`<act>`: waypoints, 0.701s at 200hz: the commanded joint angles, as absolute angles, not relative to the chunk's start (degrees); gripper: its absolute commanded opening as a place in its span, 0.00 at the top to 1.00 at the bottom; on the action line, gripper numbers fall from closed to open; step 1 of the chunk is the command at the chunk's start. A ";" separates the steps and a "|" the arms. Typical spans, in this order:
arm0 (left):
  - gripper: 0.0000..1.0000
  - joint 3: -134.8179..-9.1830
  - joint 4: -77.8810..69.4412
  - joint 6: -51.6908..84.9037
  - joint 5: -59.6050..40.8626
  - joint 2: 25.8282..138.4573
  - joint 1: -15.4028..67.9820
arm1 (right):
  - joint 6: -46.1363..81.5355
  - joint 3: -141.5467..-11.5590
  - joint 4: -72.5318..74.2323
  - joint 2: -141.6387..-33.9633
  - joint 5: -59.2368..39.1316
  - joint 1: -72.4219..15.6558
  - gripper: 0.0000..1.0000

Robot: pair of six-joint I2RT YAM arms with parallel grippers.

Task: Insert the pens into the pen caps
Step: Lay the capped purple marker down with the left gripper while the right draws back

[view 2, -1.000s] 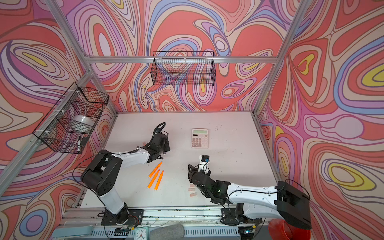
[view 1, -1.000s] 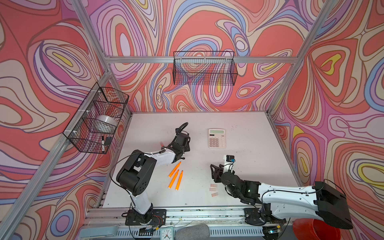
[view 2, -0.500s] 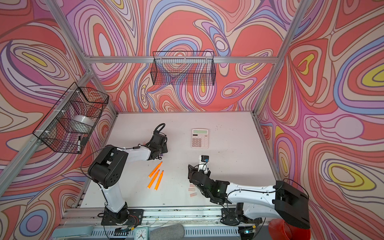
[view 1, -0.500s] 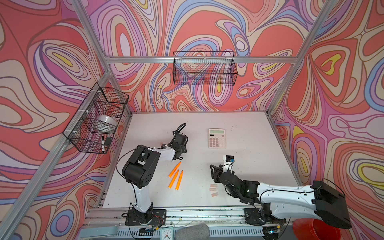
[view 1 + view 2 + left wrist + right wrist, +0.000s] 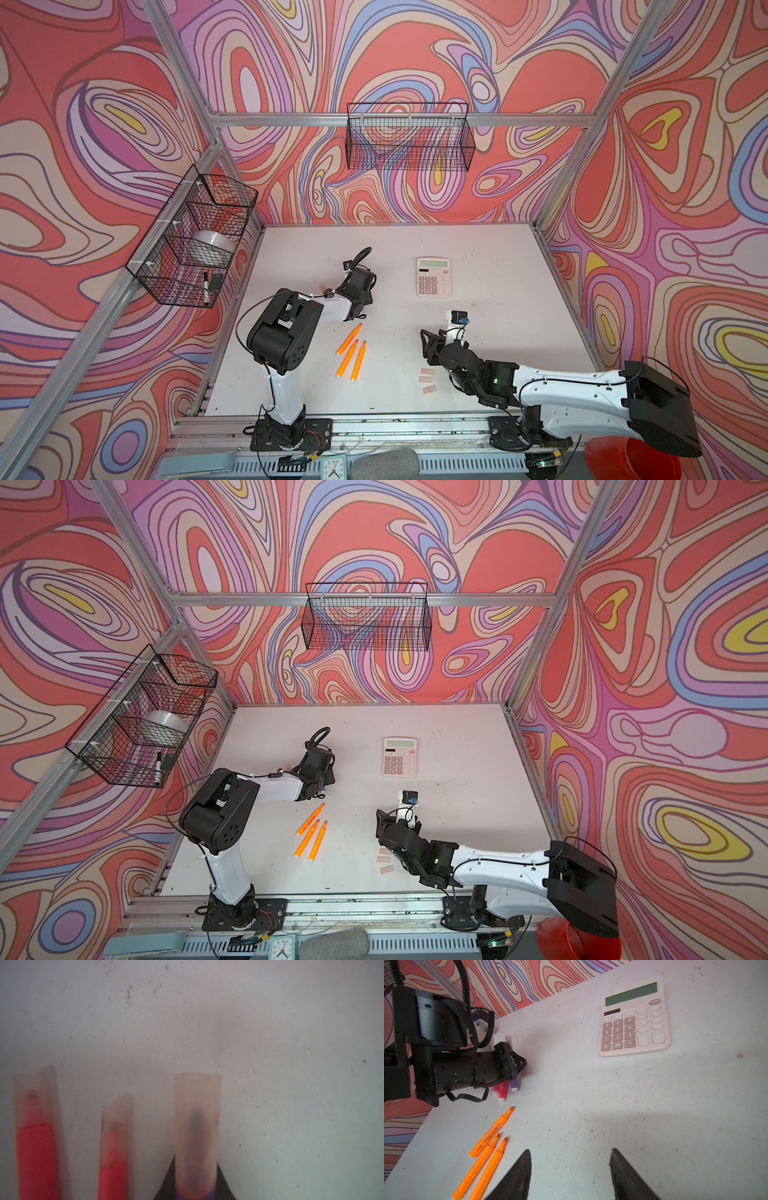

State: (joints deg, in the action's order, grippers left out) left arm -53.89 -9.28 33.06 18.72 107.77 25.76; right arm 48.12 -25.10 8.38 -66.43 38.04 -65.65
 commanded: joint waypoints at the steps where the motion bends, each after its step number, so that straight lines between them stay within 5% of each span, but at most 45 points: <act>1: 0.82 -52.48 -6.77 33.72 20.07 109.67 25.16 | 48.60 -25.50 8.49 -67.27 37.88 -65.30 0.38; 140: 0.73 -51.90 -8.18 33.38 20.65 109.67 25.10 | 48.61 -25.74 8.55 -67.55 37.66 -65.21 0.37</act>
State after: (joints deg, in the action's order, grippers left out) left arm -53.12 -10.57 33.04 20.45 107.79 25.76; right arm 48.16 -25.10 8.49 -67.35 37.69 -65.58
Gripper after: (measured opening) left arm 0.254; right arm 0.626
